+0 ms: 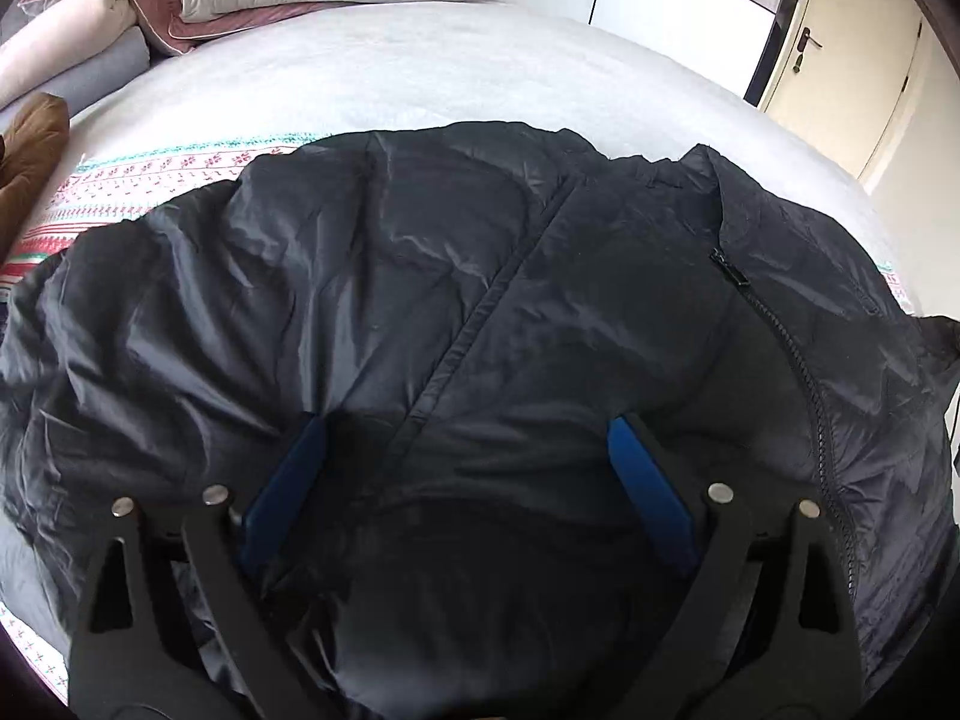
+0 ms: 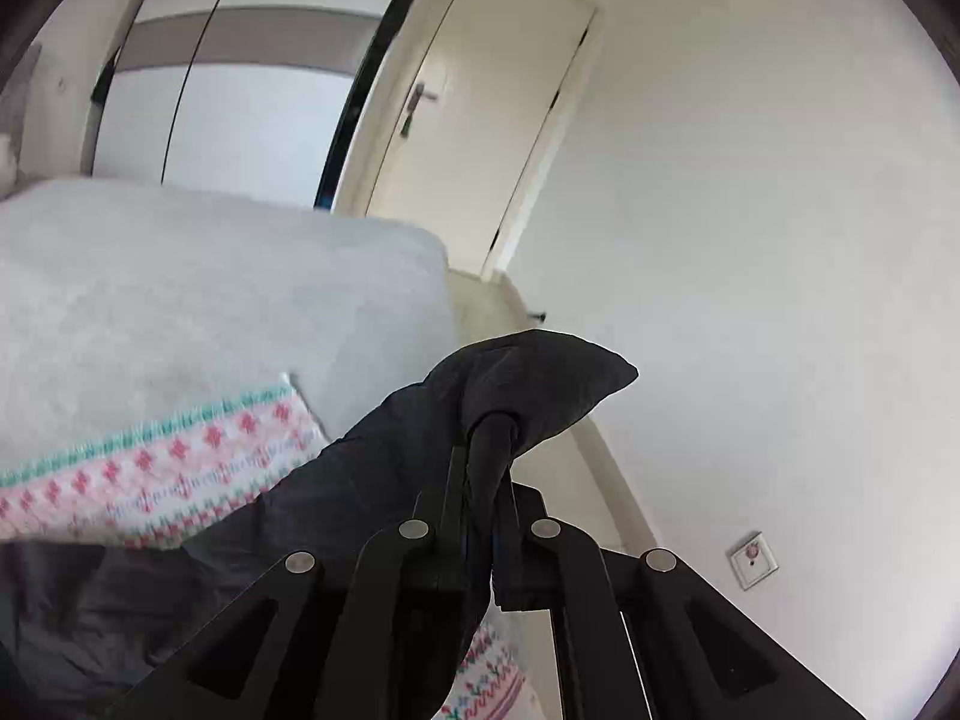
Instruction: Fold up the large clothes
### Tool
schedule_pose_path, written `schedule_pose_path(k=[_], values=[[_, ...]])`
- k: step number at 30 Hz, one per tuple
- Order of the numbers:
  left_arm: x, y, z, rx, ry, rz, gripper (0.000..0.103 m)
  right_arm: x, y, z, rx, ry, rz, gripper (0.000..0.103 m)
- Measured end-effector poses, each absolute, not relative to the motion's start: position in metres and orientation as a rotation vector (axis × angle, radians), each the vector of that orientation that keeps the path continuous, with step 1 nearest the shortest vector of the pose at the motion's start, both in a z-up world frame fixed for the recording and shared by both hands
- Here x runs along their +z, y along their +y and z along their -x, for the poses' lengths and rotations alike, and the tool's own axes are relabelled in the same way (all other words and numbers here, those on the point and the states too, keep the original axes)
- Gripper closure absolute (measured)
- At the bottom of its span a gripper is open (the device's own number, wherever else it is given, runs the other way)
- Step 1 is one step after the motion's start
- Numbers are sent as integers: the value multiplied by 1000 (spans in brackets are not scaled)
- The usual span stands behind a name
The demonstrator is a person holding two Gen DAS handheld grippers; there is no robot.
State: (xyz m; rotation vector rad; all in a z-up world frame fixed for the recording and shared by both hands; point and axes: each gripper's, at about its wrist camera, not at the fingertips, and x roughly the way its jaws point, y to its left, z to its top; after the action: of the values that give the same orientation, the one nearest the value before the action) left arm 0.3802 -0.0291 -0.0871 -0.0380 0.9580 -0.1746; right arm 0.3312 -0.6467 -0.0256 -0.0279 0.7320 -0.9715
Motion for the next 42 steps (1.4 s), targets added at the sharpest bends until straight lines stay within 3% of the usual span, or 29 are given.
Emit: schedule_pose_path(k=[3,4,5,9,11,13,16,18,22,31,38,42], values=[[-78,-26,-381,-158,988,-16,8,-42,-661,-302,-954,784,-90,77],[-73,-22,-380,-142,991,-33,8,-41,-664,-294,-965,799,-115,63],[-68,-18,-380,-130,984,-46,8,-36,-666,-284,-974,796,-137,57],[-47,-3,-382,-88,904,-68,8,6,-643,-263,-1016,671,-96,41],[-44,3,-391,-66,903,-41,8,35,-623,-273,-955,598,-42,25],[-48,7,-398,-45,908,-16,8,44,-601,-298,-884,595,61,15],[-66,12,-401,-29,955,23,8,31,-594,-324,-878,669,141,15],[-82,16,-395,-36,976,17,8,13,-606,-328,-802,736,31,15],[-96,15,-377,-41,934,-42,7,-75,-613,-332,-660,1074,-65,17],[-89,29,-350,-79,949,-37,7,-74,-574,-245,-642,1099,-86,17],[-58,52,-346,-52,911,-26,7,-11,-566,-228,-612,826,-66,15],[-62,75,-349,7,942,2,7,-5,-617,-233,-769,760,-138,15]])
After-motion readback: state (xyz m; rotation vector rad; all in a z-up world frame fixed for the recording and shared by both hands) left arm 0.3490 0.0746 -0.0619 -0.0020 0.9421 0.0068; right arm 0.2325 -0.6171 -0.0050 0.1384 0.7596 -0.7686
